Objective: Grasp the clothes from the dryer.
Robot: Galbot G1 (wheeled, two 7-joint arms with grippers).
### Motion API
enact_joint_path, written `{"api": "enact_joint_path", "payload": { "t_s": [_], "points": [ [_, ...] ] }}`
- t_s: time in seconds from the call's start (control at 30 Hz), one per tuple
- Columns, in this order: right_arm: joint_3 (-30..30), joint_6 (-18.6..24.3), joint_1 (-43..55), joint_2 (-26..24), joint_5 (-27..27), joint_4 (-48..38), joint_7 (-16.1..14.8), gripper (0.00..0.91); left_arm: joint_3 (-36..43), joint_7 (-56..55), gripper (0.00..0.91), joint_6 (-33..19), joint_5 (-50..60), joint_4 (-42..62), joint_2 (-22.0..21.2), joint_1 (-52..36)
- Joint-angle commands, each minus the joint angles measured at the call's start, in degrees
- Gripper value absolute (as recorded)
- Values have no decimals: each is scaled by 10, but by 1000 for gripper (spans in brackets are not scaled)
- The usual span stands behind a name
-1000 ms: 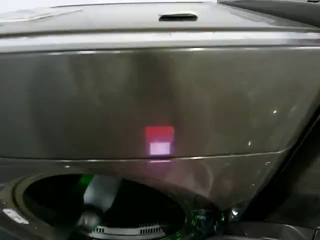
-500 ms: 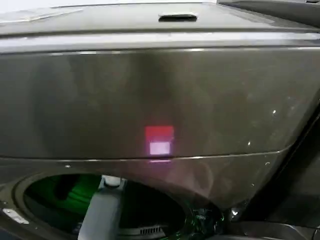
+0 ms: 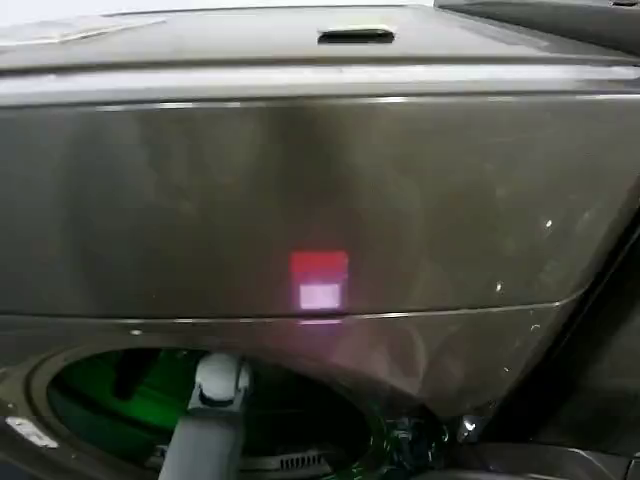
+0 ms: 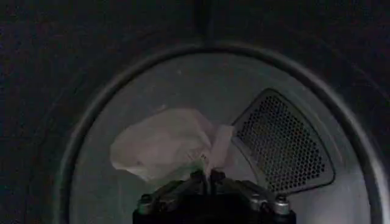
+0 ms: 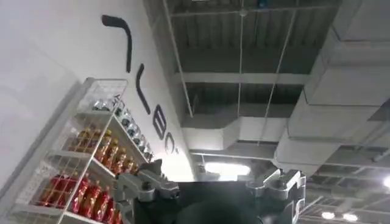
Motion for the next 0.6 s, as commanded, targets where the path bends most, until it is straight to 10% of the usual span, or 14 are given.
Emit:
{"api": "enact_joint_path", "payload": {
  "t_s": [0.03, 0.6],
  "points": [
    [2, 1, 0, 1, -1, 2, -2, 907, -1, -2, 0, 28, 5, -9, 0, 6],
    [12, -9, -3, 3, -6, 3, -9, 907, 2, 6, 0, 33, 7, -9, 4, 0]
  ]
}}
